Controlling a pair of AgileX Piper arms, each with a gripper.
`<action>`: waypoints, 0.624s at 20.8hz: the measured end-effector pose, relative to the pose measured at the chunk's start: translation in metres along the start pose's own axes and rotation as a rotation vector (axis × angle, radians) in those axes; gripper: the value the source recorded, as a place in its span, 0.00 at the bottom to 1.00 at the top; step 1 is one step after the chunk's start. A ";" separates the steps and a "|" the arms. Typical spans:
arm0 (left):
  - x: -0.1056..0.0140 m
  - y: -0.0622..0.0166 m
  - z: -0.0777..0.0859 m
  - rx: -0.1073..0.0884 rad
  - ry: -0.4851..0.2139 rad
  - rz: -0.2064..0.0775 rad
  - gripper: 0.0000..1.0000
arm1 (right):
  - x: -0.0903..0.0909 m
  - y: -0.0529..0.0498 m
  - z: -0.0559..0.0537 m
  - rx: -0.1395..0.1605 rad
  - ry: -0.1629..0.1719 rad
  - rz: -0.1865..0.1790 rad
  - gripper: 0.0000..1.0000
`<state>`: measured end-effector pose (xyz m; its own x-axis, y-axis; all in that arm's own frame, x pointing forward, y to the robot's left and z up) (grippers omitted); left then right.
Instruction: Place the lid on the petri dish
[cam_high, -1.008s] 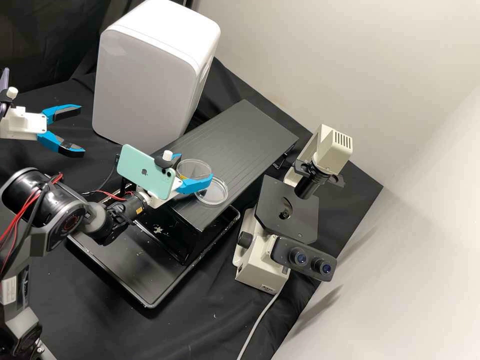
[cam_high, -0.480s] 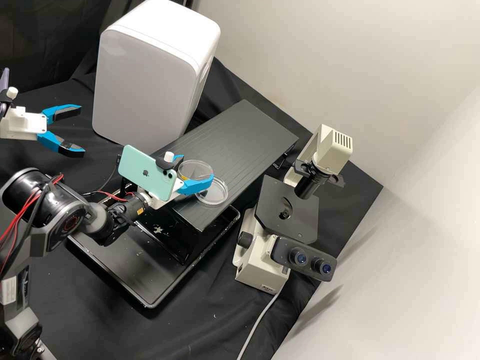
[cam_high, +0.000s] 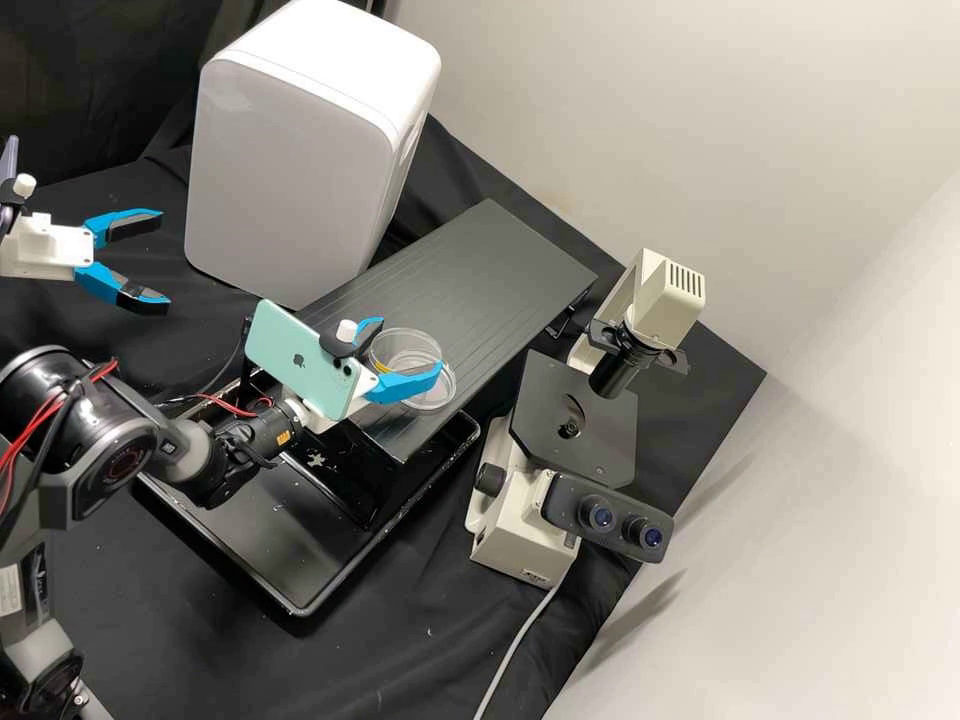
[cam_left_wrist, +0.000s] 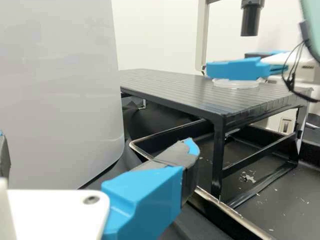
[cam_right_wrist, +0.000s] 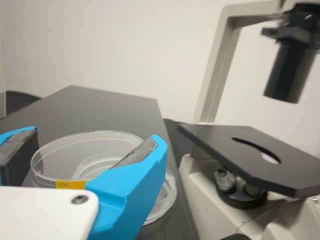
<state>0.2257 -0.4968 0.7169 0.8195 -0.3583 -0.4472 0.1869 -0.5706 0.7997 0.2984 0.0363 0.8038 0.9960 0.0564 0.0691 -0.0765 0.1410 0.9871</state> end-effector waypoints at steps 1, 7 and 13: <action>0.000 0.0004 0.000 0.001 0.000 0.002 1.00 | 0.000 0.002 0.000 0.000 0.006 0.016 0.00; 0.001 -0.0012 -0.001 -0.001 0.001 -0.004 1.00 | -0.004 0.002 0.002 0.007 0.004 0.024 0.00; 0.001 -0.0012 -0.001 -0.001 0.001 -0.004 1.00 | -0.005 -0.006 0.011 0.015 -0.028 -0.003 0.00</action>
<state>0.2270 -0.4961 0.7155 0.8192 -0.3553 -0.4502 0.1911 -0.5711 0.7984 0.2939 0.0239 0.7991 0.9972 0.0285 0.0695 -0.0725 0.1263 0.9893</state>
